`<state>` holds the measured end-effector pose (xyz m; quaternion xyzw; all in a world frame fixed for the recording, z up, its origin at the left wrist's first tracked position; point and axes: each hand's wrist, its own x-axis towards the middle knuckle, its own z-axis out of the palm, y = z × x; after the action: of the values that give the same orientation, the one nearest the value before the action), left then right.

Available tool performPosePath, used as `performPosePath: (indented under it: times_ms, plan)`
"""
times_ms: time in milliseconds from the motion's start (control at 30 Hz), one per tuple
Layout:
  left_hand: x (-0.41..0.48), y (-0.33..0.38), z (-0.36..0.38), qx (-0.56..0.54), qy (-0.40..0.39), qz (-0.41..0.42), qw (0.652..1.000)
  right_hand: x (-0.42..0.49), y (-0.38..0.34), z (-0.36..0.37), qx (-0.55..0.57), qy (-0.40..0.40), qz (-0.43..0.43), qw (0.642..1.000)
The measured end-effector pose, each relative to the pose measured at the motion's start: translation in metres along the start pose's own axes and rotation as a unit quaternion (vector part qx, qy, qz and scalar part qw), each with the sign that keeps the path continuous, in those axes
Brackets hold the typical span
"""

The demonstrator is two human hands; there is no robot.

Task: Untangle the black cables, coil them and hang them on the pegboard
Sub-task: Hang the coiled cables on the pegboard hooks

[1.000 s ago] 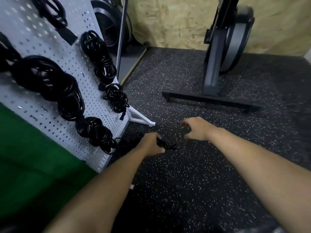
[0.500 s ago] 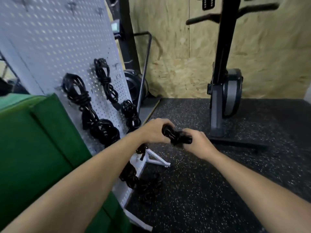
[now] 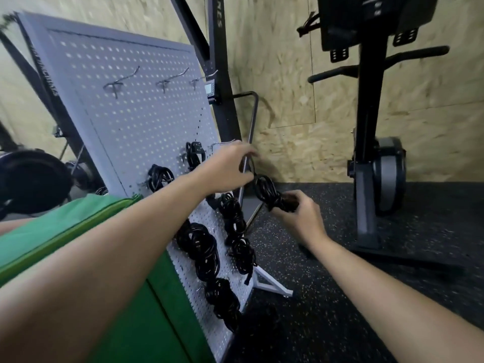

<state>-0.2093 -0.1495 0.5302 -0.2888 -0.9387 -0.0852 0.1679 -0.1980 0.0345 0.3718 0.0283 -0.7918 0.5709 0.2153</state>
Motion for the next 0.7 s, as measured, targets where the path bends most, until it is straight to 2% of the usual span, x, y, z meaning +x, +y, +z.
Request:
performPosePath:
  times_ms: [100,200,467,700]
  plan:
    - [0.013,-0.011,-0.022,0.008,0.063,-0.029,0.998,0.017,-0.016,0.016,0.035,0.023,0.009,0.999]
    - [0.027,-0.025,-0.037,0.045,0.069,-0.069,0.994,0.038,-0.024,0.029,0.061,0.031,0.021,0.997]
    - [0.078,-0.054,-0.053,0.107,-0.070,-0.142,0.982,0.111,-0.045,0.060,0.115,0.075,0.041,0.990]
    - [0.113,-0.076,-0.047,0.137,-0.169,-0.167,0.962,0.155,-0.044,0.080,0.089,0.074,0.016,0.993]
